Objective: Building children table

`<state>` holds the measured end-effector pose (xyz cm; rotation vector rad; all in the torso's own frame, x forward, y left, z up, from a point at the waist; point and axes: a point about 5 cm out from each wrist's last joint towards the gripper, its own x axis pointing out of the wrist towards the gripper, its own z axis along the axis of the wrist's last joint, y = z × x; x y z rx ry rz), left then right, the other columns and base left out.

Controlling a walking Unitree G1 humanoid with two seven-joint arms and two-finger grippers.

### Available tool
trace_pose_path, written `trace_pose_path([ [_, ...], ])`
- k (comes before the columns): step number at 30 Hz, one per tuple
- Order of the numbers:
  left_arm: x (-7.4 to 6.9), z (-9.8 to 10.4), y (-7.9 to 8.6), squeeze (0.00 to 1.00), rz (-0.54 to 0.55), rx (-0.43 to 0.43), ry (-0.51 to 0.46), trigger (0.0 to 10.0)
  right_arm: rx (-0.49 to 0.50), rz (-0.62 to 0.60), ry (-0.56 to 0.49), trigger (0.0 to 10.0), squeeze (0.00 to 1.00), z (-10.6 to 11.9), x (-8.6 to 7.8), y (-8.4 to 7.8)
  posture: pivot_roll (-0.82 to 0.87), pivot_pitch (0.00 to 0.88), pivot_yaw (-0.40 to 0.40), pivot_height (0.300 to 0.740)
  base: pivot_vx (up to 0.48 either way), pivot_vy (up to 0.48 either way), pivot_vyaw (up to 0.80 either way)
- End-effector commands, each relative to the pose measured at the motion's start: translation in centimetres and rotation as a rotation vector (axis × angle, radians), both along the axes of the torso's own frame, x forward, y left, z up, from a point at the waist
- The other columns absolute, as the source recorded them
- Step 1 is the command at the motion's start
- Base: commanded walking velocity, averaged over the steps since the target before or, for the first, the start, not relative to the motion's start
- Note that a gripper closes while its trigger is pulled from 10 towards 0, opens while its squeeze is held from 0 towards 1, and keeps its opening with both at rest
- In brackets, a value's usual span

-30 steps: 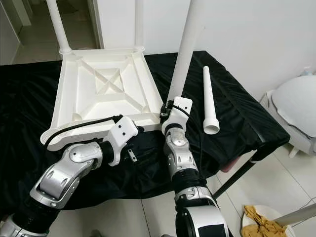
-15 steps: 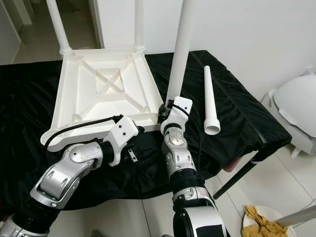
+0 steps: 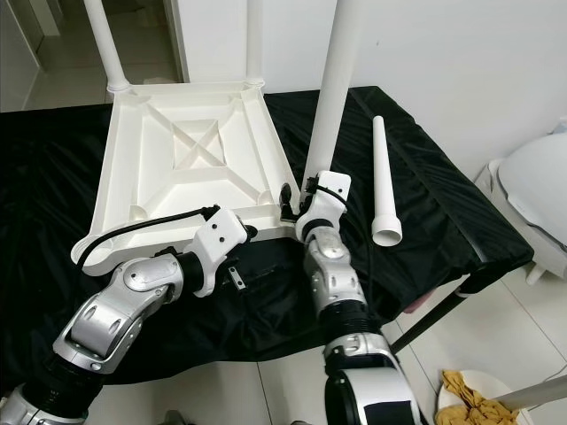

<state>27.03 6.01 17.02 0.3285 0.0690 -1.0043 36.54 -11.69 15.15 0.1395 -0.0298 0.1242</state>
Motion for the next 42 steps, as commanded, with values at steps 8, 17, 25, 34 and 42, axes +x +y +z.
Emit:
trace_pose_path([
  [8,0.2,0.2,0.3,0.0,0.032,0.001,-0.016,10.0,-0.083,0.192,0.007,10.0,0.0,-0.7,-0.2,-1.4,-0.04,0.029,-0.024,0.74,0.0,0.0,0.0],
  [17,0.2,0.3,0.5,0.0,0.032,0.006,-0.016,10.0,-0.204,0.402,-0.026,10.0,0.0,0.1,-0.2,-4.5,-0.03,0.029,-0.011,0.74,0.0,0.0,0.0],
  [25,0.3,0.4,0.6,0.0,0.027,0.011,-0.018,10.0,-0.245,0.487,-0.038,10.0,0.0,0.6,0.1,-5.6,-0.03,0.029,-0.003,0.74,0.0,0.0,0.0],
  [34,0.2,0.4,0.6,0.0,0.025,0.015,-0.018,10.0,-0.265,0.518,-0.032,10.0,0.0,0.6,0.3,-5.9,-0.03,0.027,0.0,0.74,0.0,0.0,0.0],
  [42,0.2,0.4,0.6,0.0,0.025,0.015,-0.019,10.0,-0.267,0.528,0.001,0.0,0.0,0.3,0.5,-6.2,-0.03,0.027,-0.001,0.74,0.0,0.0,0.0],
])
